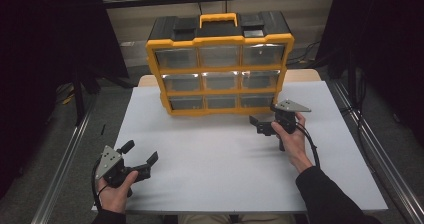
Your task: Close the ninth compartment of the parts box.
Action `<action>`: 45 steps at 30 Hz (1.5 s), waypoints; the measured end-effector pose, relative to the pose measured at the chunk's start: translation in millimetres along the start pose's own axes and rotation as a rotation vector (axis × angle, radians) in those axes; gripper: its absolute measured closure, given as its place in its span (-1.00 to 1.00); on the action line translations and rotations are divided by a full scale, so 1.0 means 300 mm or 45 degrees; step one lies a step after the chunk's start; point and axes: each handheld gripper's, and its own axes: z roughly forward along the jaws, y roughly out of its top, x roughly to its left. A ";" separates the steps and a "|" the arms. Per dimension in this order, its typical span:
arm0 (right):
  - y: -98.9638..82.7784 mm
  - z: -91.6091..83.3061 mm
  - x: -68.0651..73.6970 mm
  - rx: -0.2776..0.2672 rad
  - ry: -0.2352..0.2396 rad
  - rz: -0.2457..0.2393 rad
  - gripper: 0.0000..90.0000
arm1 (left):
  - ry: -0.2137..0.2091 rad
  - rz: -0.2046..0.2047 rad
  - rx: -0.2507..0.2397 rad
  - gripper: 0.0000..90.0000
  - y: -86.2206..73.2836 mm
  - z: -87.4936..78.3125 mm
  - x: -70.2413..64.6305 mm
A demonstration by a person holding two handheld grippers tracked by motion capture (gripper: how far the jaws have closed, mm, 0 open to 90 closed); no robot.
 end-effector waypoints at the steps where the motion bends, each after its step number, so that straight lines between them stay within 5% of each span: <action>1: -0.001 -0.006 -0.001 -0.001 0.002 0.004 -0.99 | -0.001 0.019 0.013 -0.90 0.000 -0.003 0.003; 5: 0.000 -0.023 -0.007 0.003 0.005 0.019 -0.99 | 0.002 0.002 0.002 -0.90 0.000 0.000 0.000; 19: 0.002 -0.098 -0.010 -0.023 -0.031 -0.068 -0.96 | 0.005 0.003 0.009 -0.90 0.000 -0.004 0.001; 45: -0.024 -0.308 -0.037 -0.078 -0.105 -0.064 -0.95 | -0.013 -0.006 -0.003 -0.90 0.004 -0.015 -0.021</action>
